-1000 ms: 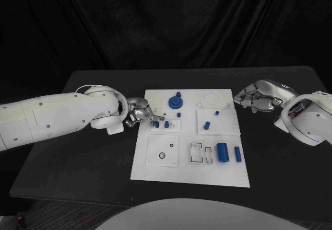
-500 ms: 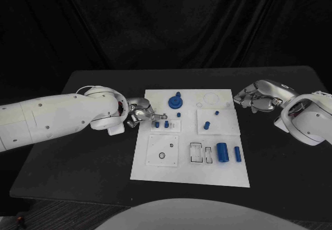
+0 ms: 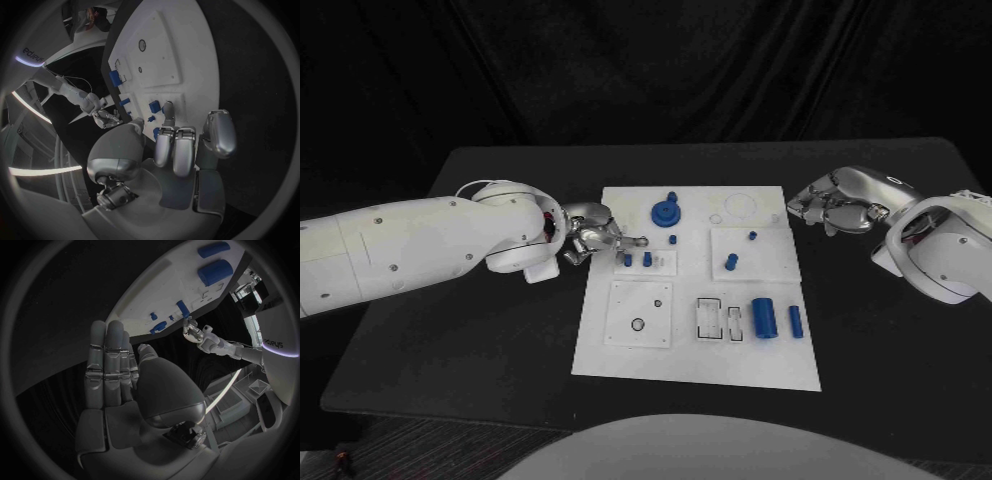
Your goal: Assemble the parts on the task board
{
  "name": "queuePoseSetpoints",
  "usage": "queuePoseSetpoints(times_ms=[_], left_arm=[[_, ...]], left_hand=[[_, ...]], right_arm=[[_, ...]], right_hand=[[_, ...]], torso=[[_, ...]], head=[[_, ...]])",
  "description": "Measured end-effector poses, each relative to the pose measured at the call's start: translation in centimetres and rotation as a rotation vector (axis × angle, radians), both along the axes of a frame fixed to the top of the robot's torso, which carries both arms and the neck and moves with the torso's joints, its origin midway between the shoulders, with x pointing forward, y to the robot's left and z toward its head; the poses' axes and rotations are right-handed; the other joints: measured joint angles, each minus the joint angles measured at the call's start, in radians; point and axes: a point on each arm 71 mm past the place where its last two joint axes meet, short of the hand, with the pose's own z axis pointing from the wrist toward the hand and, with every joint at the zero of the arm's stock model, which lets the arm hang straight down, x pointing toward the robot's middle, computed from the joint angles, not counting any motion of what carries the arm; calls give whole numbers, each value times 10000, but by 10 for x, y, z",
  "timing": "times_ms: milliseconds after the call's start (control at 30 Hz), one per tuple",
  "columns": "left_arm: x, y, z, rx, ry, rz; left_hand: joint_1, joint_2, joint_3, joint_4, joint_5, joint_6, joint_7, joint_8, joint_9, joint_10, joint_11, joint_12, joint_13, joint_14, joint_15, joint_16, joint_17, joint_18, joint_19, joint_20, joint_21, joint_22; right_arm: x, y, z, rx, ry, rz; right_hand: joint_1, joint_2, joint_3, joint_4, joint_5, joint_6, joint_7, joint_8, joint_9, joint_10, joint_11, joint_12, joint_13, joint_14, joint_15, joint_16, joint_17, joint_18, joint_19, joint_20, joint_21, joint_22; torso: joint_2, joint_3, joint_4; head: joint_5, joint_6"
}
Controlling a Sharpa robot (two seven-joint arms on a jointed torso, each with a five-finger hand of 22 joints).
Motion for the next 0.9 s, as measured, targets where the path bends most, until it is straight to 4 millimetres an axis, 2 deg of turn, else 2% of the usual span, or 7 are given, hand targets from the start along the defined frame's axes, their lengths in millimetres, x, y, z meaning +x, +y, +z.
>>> queuePoseSetpoints(times_ms=[167, 333, 467, 567, 733, 833, 900], left_arm=[[-1, 6, 2, -42, -152, 248], [1, 12, 8, -260, -648, 621], [7, 13, 23, -789, -1603, 837], [13, 12, 35, -1414, -2594, 856], [20, 9, 50, -2367, -4104, 617], [24, 6, 56, -2816, -4809, 295], [26, 3, 59, -3002, -5177, -9]], left_hand=[[340, 41, -413, -15, 74, 99, -73, 632, 566, 3, -70, 61, 0, 0, 0, 0, 0, 0, 91, -91, 154, 0], [756, 1, -610, -81, 274, -16, -113, 864, 846, -2, -75, 124, 0, 1, -75, 0, 0, 0, 160, -89, 231, 0], [1385, -42, -818, -154, 709, -142, -171, 1003, 1009, 5, -139, 336, 0, 1, -75, 0, 0, -2, 367, -142, 532, 0], [2202, -137, -929, -306, 1394, -375, -178, 1036, 1034, -27, -171, 486, 0, 17, -164, 0, 0, 0, 574, -178, 936, 0], [3204, -141, -979, -367, 1790, -862, -19, 589, 695, -4, -148, 282, 0, 1, -133, 0, 0, 0, 431, -85, 720, 0], [4063, -121, -901, -445, 1990, -1329, 272, -180, -184, -5, 131, -116, 3, 11, 137, 0, 0, 0, 175, 104, 472, 0], [4959, -141, -542, -797, 1944, -1661, 444, -667, -849, -288, 325, -511, 48, 17, 234, -258, 0, 0, -79, 213, 263, 0]], right_arm=[[-1, -1, 0, 13, -23, -23], [-2, -2, 2, 90, -144, -52], [-4, -2, 4, 197, -312, -78], [-5, -2, 7, 287, -497, -91], [-5, 0, 18, 428, -858, -78], [-5, 0, 24, 503, -1061, -71], [-5, 1, 29, 554, -1202, -48]], right_hand=[[0, 0, 9, 9, 0, 0, 0, 0, 1, 9, 9, 0, -14, 35, 35, 0, 0, 0, 0, 0, 0, 0], [0, 0, 42, 42, -73, 55, 15, 0, 1, 59, 59, -46, -38, 35, 35, -84, -17, -1, 30, 30, -48, -18], [-272, 43, 68, 69, -250, 125, 20, 0, 1, 182, 97, -274, -145, -97, 91, -390, -175, 0, 36, 36, -271, -156], [-485, 58, 69, 69, -367, 196, 20, 0, 2, 366, 107, -539, -279, -163, 127, -727, -393, 0, 36, 36, -505, -375], [-612, 53, 68, 69, -460, 256, 9, 0, 2, 477, 109, -815, -402, -164, 127, -1006, -612, 0, 73, 73, -692, -637], [-720, 56, 68, 69, -538, 267, 20, 0, -1, 506, 139, -892, -437, -164, 127, -1084, -671, 1, 108, 109, -773, -713], [-719, 56, 68, 69, -538, 267, 20, 0, -9, 537, 108, -921, -451, -164, 127, -1084, -707, 2, 128, 128, -774, -749]], torso=[[-5, 0, -4], [-18, -1, -9], [-24, -18, -9], [-25, -39, -9], [-43, -66, -10], [-67, -92, -6], [-86, -111, 1]], head=[[7, 0], [24, 0], [16, 0], [1, 0], [-86, 47], [-143, 285], [-174, 480]])
